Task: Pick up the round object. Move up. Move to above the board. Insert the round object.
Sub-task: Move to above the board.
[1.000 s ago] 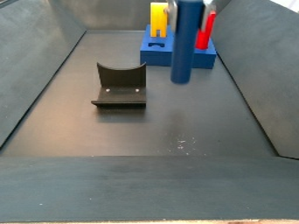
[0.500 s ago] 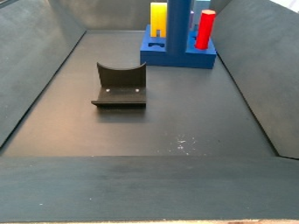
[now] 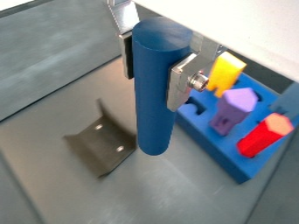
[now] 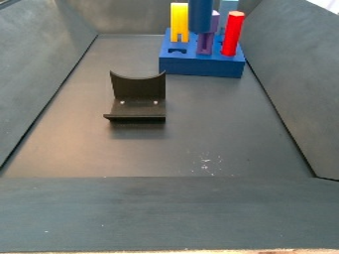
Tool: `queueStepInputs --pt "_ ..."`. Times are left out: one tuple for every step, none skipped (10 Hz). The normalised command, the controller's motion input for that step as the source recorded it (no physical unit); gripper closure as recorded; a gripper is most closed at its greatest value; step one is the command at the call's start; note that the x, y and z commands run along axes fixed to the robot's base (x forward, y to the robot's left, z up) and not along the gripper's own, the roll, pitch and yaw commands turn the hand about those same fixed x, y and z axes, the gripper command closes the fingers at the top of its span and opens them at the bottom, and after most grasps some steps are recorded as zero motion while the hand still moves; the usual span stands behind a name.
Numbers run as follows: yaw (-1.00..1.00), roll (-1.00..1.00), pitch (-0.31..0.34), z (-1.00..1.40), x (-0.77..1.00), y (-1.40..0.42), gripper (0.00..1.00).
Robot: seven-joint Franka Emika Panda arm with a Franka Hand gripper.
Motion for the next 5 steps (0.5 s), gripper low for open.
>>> queueStepInputs --pt "-0.15 0.06 0.051 0.11 -0.02 -1.0 1.0" --pt "-0.09 0.04 0.035 0.11 -0.01 -1.0 1.0" --pt "-0.03 0.01 0.026 0.12 -0.02 -1.0 1.0" --pt "-0.01 0.0 0.027 0.12 -0.02 -1.0 1.0" --pt "0.0 -0.02 0.038 0.13 -0.01 -1.0 1.0"
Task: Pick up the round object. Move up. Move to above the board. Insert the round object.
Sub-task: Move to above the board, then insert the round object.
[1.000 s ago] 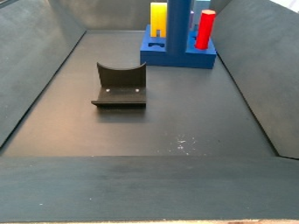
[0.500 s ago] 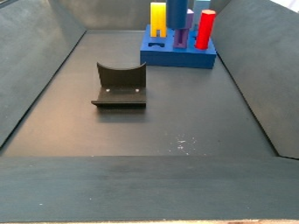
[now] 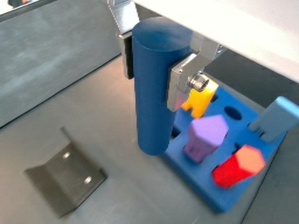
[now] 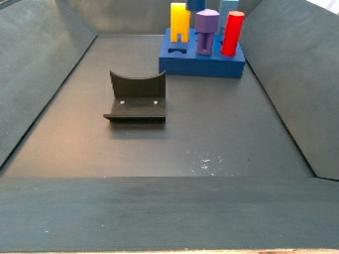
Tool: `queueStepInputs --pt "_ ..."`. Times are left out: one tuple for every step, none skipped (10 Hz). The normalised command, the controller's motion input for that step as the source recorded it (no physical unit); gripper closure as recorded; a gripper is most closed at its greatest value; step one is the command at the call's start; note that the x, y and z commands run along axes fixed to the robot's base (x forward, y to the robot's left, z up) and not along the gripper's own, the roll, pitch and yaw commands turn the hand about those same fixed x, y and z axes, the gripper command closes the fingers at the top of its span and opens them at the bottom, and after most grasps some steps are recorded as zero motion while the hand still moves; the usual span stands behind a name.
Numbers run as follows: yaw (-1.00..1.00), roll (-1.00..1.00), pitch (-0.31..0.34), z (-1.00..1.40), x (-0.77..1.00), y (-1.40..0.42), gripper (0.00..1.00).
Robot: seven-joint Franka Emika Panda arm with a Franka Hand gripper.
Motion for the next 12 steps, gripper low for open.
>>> queueStepInputs --pt "0.0 -0.01 0.047 0.13 -0.01 -1.0 1.0" --pt "0.01 -0.01 0.061 0.14 -0.01 -1.0 1.0" --pt "0.01 -0.01 0.072 0.15 0.01 -1.0 1.0" --pt "0.0 0.0 0.094 0.15 0.03 -1.0 1.0" --pt "0.01 0.0 0.109 0.15 0.05 -0.97 1.0" --pt "0.01 0.01 0.133 0.1 0.07 -0.57 1.0" --pt "0.01 0.01 0.135 0.07 0.07 -0.34 1.0" --pt "0.01 0.01 0.115 0.04 0.06 -0.19 1.0" --pt "0.0 -0.01 0.0 0.0 0.0 0.0 1.0" --pt "0.04 0.0 -0.006 0.0 -0.09 0.0 1.0" --pt "0.06 -0.06 -0.083 -0.07 -0.16 0.0 1.0" --pt "0.05 0.0 -0.18 0.0 -0.65 -0.1 1.0"
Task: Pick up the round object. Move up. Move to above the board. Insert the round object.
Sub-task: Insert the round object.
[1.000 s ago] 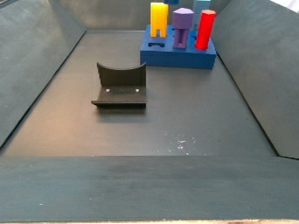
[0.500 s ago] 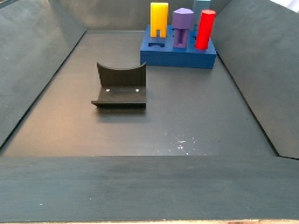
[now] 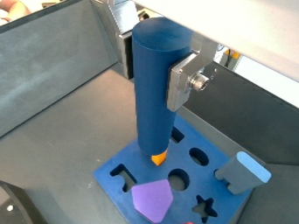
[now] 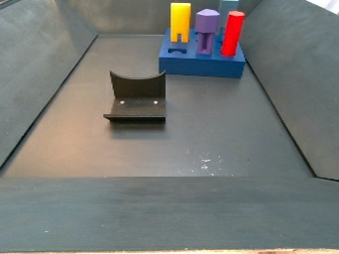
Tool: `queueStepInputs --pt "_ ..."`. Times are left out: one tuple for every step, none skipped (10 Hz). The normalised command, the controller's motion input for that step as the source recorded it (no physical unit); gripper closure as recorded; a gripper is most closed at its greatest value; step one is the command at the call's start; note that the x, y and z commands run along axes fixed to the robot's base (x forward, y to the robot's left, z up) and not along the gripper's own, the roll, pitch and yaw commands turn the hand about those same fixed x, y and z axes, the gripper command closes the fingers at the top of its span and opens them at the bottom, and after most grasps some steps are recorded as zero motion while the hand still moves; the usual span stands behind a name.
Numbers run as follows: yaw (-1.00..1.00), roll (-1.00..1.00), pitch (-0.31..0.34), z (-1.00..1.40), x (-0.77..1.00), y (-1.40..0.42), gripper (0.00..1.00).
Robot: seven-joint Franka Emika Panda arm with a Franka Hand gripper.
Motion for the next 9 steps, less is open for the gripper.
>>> queueStepInputs --pt "0.05 0.0 -0.106 0.02 -0.52 -0.16 1.0" --pt "0.03 0.0 -0.106 0.0 -0.57 -0.1 1.0" --pt "0.0 -0.03 -0.17 -0.27 -0.5 -0.05 1.0" --pt "0.0 -0.04 -0.151 -0.48 -0.39 -0.04 1.0" --pt "0.0 -0.11 -0.101 -0.55 -0.26 -0.03 1.0" --pt "0.0 -0.16 -0.023 -0.6 0.0 -0.01 1.0" --pt "0.0 -0.19 0.0 -0.62 0.14 -0.02 1.0" --pt "0.0 -0.16 0.04 -0.64 0.26 -0.05 1.0" --pt "0.0 -0.13 0.02 -0.66 0.2 -0.1 1.0"
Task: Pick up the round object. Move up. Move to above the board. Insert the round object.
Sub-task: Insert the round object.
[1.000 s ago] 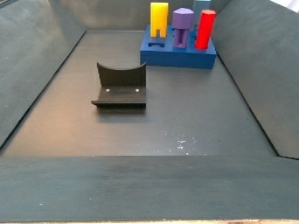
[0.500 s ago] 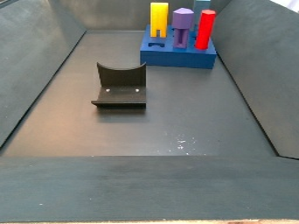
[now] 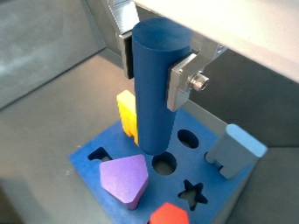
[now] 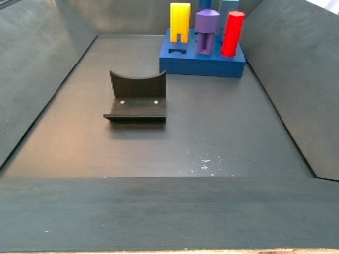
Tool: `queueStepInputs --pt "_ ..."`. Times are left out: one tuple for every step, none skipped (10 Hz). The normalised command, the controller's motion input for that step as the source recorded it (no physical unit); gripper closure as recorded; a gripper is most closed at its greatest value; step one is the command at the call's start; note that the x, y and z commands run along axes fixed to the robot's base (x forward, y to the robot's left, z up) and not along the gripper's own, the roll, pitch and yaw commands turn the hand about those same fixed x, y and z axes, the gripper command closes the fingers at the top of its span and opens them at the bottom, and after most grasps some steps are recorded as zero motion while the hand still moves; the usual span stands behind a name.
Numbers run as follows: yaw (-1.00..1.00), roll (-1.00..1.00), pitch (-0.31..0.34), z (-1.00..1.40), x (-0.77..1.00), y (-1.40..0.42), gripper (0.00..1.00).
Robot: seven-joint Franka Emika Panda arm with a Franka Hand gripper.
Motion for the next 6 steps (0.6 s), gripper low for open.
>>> queueStepInputs --pt "-0.02 -0.15 0.0 -0.6 0.03 -0.1 1.0" --pt "-0.03 -0.12 0.0 -0.58 0.0 -0.09 1.0" --pt "-0.04 -0.06 0.0 -0.57 0.0 -0.07 1.0" --pt "-0.03 0.0 -0.027 -0.52 -0.1 -0.1 1.0" --pt "0.0 0.0 -0.047 -0.4 -0.2 -0.1 1.0" --pt "0.0 0.0 -0.043 -0.37 -0.2 -0.09 1.0"
